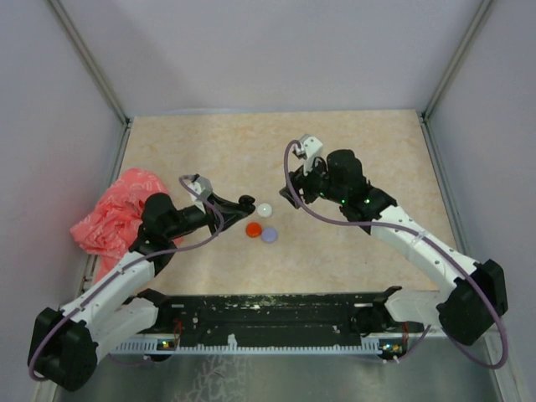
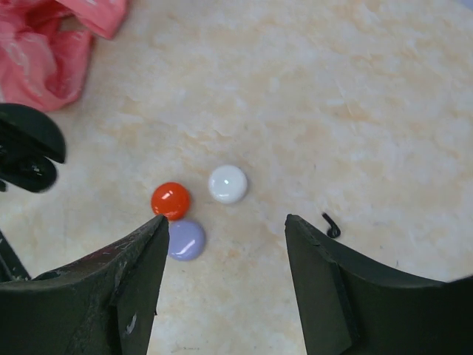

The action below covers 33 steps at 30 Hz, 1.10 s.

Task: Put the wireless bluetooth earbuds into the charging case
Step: Open the charging case, then adjust the earbud at the center of the board.

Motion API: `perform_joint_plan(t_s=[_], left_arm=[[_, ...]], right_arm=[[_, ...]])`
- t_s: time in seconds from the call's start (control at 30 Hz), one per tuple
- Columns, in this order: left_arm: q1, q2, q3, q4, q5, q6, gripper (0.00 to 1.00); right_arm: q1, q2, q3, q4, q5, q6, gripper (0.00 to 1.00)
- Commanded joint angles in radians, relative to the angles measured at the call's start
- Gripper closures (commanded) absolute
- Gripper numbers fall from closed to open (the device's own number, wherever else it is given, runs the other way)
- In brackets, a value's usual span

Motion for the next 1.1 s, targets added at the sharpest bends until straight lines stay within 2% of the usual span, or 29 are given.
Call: perform_joint_plan(t_s=[0.0, 0.13, 0.3, 0.57, 0.73, 1.07], left_arm=[[-0.003, -0.011, -0.046, 0.111, -0.229, -0.128, 1.00], [-0.003, 0.006, -0.077, 0.134, -0.326, -0.177, 1.00], [-0.003, 0.027, -0.187, 0.312, -0.342, -0.187, 1.00], [-0.002, 0.107, -0.246, 0.444, -0.302, -0.199, 1.00], [-0.002, 0.162, -0.301, 0.600, -0.287, -0.181, 1.00], [-0.002, 0.237, -0.305, 0.684, -0.248, -0.163, 1.00]], right_arm=[[-0.033, 0.058, 0.025, -0.051, 0.150, 0.076, 0.37], [-0.045, 0.136, 0.034, -0.077, 0.253, 0.116, 0.37], [-0.044, 0.238, 0.033, -0.047, 0.339, 0.137, 0.37], [-0.045, 0.390, 0.049, 0.016, 0.391, 0.143, 0.37], [-0.048, 0.455, 0.065, 0.034, 0.432, 0.137, 0.37], [-0.086, 0.593, 0.099, 0.055, 0.451, 0.130, 0.39]])
